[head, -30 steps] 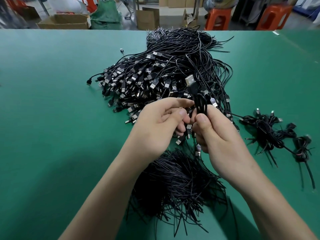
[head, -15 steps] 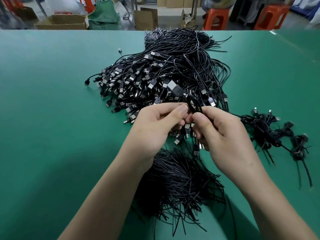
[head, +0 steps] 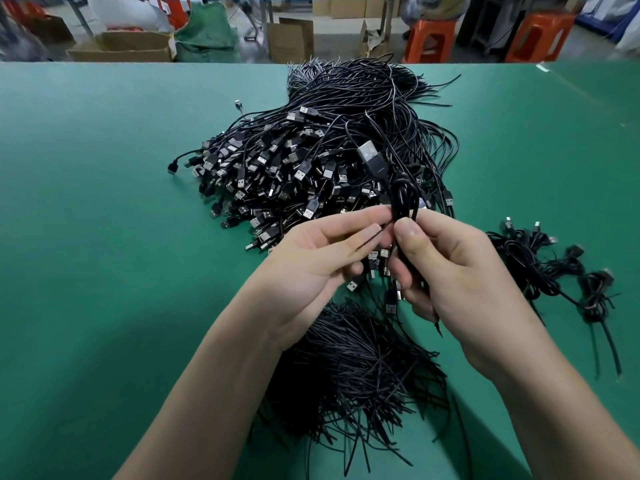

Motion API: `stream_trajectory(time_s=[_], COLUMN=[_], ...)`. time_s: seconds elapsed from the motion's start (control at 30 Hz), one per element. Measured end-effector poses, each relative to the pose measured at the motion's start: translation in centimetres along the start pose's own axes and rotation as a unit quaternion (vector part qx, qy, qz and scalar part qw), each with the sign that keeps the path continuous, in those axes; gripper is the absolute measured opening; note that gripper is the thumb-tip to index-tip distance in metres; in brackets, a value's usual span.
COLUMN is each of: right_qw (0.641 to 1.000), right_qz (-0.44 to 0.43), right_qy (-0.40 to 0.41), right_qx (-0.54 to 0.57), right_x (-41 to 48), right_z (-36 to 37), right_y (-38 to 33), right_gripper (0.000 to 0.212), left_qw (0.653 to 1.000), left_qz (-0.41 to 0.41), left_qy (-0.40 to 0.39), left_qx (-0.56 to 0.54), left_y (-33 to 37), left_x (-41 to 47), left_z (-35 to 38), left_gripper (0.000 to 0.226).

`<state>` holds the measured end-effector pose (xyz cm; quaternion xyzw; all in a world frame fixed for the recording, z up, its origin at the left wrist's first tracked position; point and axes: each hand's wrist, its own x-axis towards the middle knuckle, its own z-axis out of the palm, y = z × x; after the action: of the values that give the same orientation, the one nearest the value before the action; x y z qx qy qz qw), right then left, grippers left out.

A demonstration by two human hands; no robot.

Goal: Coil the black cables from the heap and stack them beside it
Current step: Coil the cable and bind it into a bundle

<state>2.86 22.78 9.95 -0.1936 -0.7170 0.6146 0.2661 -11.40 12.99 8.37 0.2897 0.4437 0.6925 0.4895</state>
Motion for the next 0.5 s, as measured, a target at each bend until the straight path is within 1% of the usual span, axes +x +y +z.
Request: stream_trajectory(time_s=[0.07,0.17,0.33,0.4,0.5], right_qw=[1.0,1.0,0.996,0.993,0.993], right_qz=[0.002,-0.005,-0.038,-0.043,-0.036], right_qy=[-0.004,0.009,0.043,0.05,0.042], right_qx=[0.017,-0.001,-0.067,-0.098,-0.102], right_x=[-0.1,0.0,0.0,0.0,0.0], right_z=[0.2,0.4,0.5,0.4,0.0], right_y=[-0.1,0.0,0.3,0.2,-0.1], right_gripper=[0.036,0.038,0.04,0.043,0.046], left_qw=[1.0,0.998,0.995,0.995,0.996], left_qz=[0.023,0.046,0.056,0.051,0.036], left_qy=[0.008,0.038,0.081,0.086,0.079], left_qx=[-0.013,0.001,0.0,0.001,-0.009], left_y=[-0.4,-1.0,-1.6,-1.8,-1.6], left_x=[0.0,0.2,0.4,0.4,0.3], left_z=[0.5,1.3,2.3,2.7,3.1], left_gripper=[0.026,0.022,0.046,0.054,0.059])
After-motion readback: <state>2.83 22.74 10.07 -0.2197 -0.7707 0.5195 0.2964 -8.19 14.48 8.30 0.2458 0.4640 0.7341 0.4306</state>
